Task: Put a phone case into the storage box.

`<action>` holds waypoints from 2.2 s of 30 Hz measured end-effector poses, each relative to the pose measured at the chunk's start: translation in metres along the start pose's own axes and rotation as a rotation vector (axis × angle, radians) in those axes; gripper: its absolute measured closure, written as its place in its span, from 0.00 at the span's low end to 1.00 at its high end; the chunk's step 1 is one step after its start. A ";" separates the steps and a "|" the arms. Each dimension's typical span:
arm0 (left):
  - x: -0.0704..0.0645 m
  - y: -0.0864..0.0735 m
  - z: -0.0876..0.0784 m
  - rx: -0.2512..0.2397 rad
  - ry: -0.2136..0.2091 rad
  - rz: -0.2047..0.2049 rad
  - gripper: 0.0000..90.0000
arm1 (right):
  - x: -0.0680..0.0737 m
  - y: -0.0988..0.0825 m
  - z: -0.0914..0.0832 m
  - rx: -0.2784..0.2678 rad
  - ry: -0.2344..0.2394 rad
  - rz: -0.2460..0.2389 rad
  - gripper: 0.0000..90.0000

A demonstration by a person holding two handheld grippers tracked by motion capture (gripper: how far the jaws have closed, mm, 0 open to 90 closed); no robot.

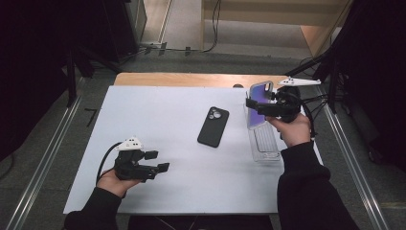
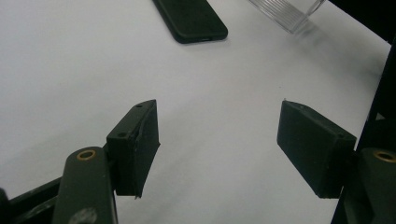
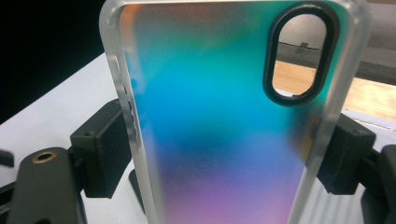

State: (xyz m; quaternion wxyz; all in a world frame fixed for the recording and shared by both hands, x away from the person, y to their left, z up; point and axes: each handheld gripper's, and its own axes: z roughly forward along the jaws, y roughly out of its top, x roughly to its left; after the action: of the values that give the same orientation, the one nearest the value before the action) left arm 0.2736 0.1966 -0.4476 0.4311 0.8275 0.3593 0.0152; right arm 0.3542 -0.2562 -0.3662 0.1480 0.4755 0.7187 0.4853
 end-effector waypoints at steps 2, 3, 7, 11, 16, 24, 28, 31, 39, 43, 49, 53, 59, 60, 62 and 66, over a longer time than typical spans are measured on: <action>0.000 0.000 0.000 0.004 0.004 0.002 0.33 | -0.005 0.003 0.000 -0.003 -0.023 0.006 0.18; -0.001 -0.001 0.001 0.005 0.010 0.002 0.33 | -0.009 0.005 0.001 -0.006 -0.035 0.012 0.18; -0.001 -0.001 0.002 0.008 0.011 0.007 0.33 | -0.023 0.007 0.008 -0.009 -0.071 0.044 0.18; -0.001 -0.001 0.003 0.012 0.007 0.006 0.33 | -0.034 0.011 0.018 0.000 -0.116 0.060 0.18; 0.000 -0.001 0.002 0.011 0.007 0.008 0.33 | -0.047 0.018 0.031 0.016 -0.166 0.069 0.18; 0.001 -0.001 0.002 0.010 0.005 0.008 0.33 | -0.063 0.024 0.054 0.020 -0.210 0.092 0.18; 0.001 -0.001 0.002 0.007 0.002 0.006 0.33 | -0.066 0.022 0.066 0.020 -0.248 0.075 0.18; 0.000 -0.001 0.003 0.009 0.001 0.010 0.33 | -0.073 0.019 0.076 0.023 -0.275 0.095 0.18; 0.000 -0.001 0.002 0.010 -0.005 0.012 0.33 | -0.090 0.008 0.095 0.030 -0.313 0.138 0.18; 0.001 -0.001 0.001 0.005 -0.007 0.011 0.33 | -0.096 0.005 0.105 0.022 -0.314 0.160 0.17; 0.002 -0.001 0.001 0.007 -0.003 0.007 0.33 | -0.101 -0.001 0.121 0.043 -0.344 0.150 0.17; 0.001 -0.001 0.002 0.010 -0.009 0.011 0.33 | -0.106 -0.004 0.128 0.057 -0.347 0.160 0.17; 0.002 -0.001 0.002 0.016 -0.003 0.004 0.33 | -0.108 -0.004 0.129 0.035 -0.353 0.176 0.16; 0.002 -0.001 0.003 0.016 -0.004 0.005 0.33 | -0.109 -0.004 0.130 0.034 -0.349 0.176 0.15; 0.002 -0.001 0.003 0.018 -0.005 0.010 0.33 | -0.111 -0.005 0.132 0.049 -0.337 0.180 0.11; 0.002 -0.001 0.003 0.019 -0.008 0.012 0.33 | -0.112 -0.005 0.132 0.055 -0.323 0.187 0.05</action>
State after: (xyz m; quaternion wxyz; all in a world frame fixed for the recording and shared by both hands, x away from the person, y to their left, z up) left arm 0.2752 0.1957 -0.4507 0.4247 0.8336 0.3530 0.0111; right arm 0.4973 -0.2753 -0.4622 0.2029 0.6158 0.6513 0.3944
